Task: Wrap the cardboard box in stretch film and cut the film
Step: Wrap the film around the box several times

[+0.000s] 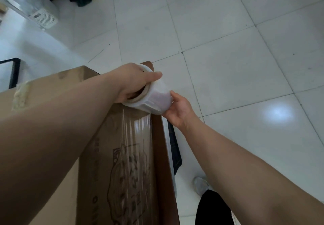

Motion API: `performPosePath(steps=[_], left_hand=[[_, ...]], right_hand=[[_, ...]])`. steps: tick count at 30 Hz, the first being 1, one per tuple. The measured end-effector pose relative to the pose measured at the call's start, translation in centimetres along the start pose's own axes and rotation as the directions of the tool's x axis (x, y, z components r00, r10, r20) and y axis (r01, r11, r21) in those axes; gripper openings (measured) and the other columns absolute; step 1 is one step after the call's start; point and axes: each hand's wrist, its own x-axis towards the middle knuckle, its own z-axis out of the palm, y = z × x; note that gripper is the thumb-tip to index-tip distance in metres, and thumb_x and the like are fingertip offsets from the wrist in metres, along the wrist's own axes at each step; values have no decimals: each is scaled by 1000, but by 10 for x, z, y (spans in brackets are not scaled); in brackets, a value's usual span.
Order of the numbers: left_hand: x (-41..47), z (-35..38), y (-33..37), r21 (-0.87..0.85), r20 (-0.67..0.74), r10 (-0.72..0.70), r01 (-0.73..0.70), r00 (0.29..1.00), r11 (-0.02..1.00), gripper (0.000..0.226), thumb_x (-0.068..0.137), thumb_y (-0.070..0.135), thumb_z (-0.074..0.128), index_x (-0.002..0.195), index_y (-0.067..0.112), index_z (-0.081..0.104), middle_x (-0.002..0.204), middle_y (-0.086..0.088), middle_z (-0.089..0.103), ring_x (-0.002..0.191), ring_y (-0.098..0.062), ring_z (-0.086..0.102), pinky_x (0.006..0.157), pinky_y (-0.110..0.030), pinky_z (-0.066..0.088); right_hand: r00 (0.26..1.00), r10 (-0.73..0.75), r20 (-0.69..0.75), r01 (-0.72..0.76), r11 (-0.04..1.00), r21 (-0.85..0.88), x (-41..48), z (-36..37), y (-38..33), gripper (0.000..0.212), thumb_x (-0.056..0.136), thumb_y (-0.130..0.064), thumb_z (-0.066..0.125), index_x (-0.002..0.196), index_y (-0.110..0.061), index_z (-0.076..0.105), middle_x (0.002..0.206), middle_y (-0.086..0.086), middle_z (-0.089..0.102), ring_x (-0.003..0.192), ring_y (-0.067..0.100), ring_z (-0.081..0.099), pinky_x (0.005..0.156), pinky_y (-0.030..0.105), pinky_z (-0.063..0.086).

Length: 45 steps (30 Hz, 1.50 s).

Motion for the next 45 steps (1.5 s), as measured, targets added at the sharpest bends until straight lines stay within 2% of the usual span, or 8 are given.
performPosePath(steps=[4,7,13,24,29,32,36,45], left_hand=[[12,-3,7,119,-28,21,-18,999,993,30,86,33,67,71,9,59,58,-3,56,47,-15,55,49,-20,46],[22,-7,9,322,-61,64,-41,996,946,34,81,36,70,96,6,69,94,-8,67,88,-24,62,87,-39,52],[27,-26,29,571,-87,16,37,996,820,39,83,30,70,114,8,64,104,-8,64,97,-26,59,83,-33,45],[55,-59,37,-196,-63,-291,274,955,941,39,90,39,61,104,3,62,73,-5,63,57,-14,60,51,-22,46],[68,-66,39,275,-184,-227,272,956,922,40,90,40,59,80,2,61,60,-8,50,58,-23,51,61,-30,45],[74,-70,30,400,-185,-214,272,959,875,44,83,45,65,104,6,67,97,-12,64,95,-29,59,93,-42,47],[80,-77,27,459,-141,-180,225,974,859,43,79,34,73,112,8,65,105,-8,64,99,-27,59,93,-41,48],[103,-118,16,-385,7,-364,338,931,859,43,90,44,59,74,5,54,45,-2,49,34,-13,42,36,-16,37]], right_hand=[[1000,15,-15,-16,1000,-16,12,11,-11,31,100,-19,38,122,-2,51,110,18,60,99,31,60,91,45,49],[999,40,-33,-42,996,-77,21,20,-26,26,97,-13,35,114,0,51,102,17,60,88,27,60,78,38,54],[990,136,-28,-138,965,-221,43,43,-44,34,103,-29,36,120,-5,53,105,14,62,91,26,63,69,36,58],[960,278,27,-264,935,-235,82,67,-47,34,101,-28,43,127,-7,54,111,16,64,105,33,62,93,50,51],[954,298,15,-285,925,-251,96,74,-49,41,101,-23,43,137,-4,46,127,17,59,118,32,57,98,45,49],[954,301,13,-281,905,-320,106,81,-51,41,102,-26,42,136,-4,50,133,17,58,122,30,56,102,45,46],[947,322,-9,-306,891,-335,119,90,-52,41,100,-31,45,131,-5,54,131,17,60,122,31,57,106,49,42],[942,335,18,-311,892,-328,137,105,-44,40,98,-27,48,133,-9,55,119,14,62,107,31,60,73,40,57]])
